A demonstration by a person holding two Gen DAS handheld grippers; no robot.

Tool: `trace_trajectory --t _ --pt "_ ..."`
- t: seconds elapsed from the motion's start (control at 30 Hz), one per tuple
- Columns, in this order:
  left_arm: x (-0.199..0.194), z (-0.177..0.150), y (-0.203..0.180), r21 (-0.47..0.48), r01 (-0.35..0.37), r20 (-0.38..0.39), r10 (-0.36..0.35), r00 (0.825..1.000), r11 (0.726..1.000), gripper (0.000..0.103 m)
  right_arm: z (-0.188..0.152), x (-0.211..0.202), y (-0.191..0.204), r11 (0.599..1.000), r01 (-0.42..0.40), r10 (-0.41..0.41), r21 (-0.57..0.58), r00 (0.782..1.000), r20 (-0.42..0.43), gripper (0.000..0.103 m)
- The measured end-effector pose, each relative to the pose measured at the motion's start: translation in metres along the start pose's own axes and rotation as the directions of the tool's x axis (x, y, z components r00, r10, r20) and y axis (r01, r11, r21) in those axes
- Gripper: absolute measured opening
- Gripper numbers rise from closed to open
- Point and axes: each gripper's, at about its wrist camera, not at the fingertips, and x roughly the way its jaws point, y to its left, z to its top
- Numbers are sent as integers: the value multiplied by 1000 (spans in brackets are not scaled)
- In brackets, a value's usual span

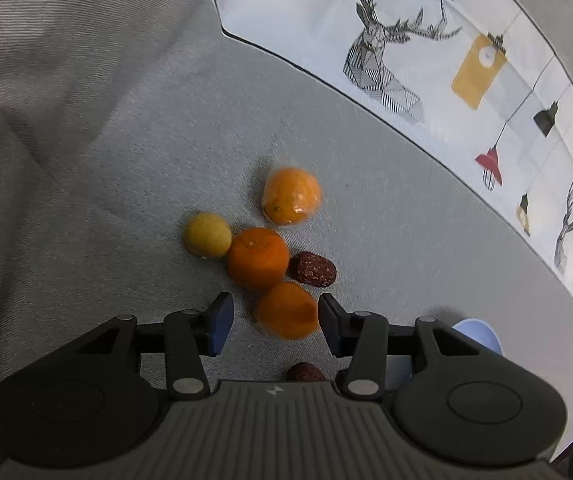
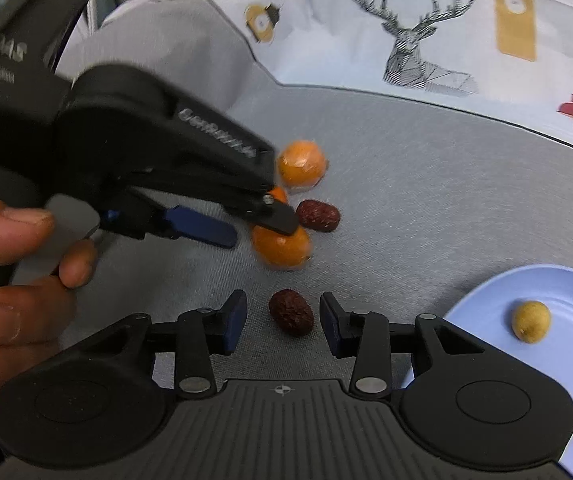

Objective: Organize fruits
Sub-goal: 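Grasp a mandarin orange with the left gripper while the right gripper grasps a dried red date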

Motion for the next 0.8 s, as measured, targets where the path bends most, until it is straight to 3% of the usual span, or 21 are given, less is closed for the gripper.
trace_trajectory --t 0.13,0.2,0.23,0.27,0.37,0.53,0.67,0.8 --pt "8 -2 -10 58 -19 -5 20 1000 998 52 0 11 3 999 44 -45 -30 999 -27 41" --pt "10 -3 -12 78 -26 -2 26 1000 997 49 1 10 5 998 34 -35 -45 999 -24 27" --pt "9 -3 -13 85 -18 -2 18 1000 996 40 0 9 5 999 29 -30 -45 999 -24 27" --pt "8 -4 -15 94 -10 -3 10 1000 996 38 -1 9 5 999 25 -26 -47 999 -25 27" --pt "1 -7 -20 142 -38 15 36 999 989 38 1 3 7 998 18 -19 -62 1000 -9 27" --pt "-18 -9 -13 124 -54 54 48 997 991 38 3 -1 2 997 58 -59 -46 998 -8 27" --pt "-9 -13 -6 120 -97 -22 100 995 988 40 1 5 0 994 95 -98 -49 994 -47 27" --pt "-4 -12 -10 144 -110 -27 116 993 983 39 2 5 0 994 93 -96 -49 994 -48 27"
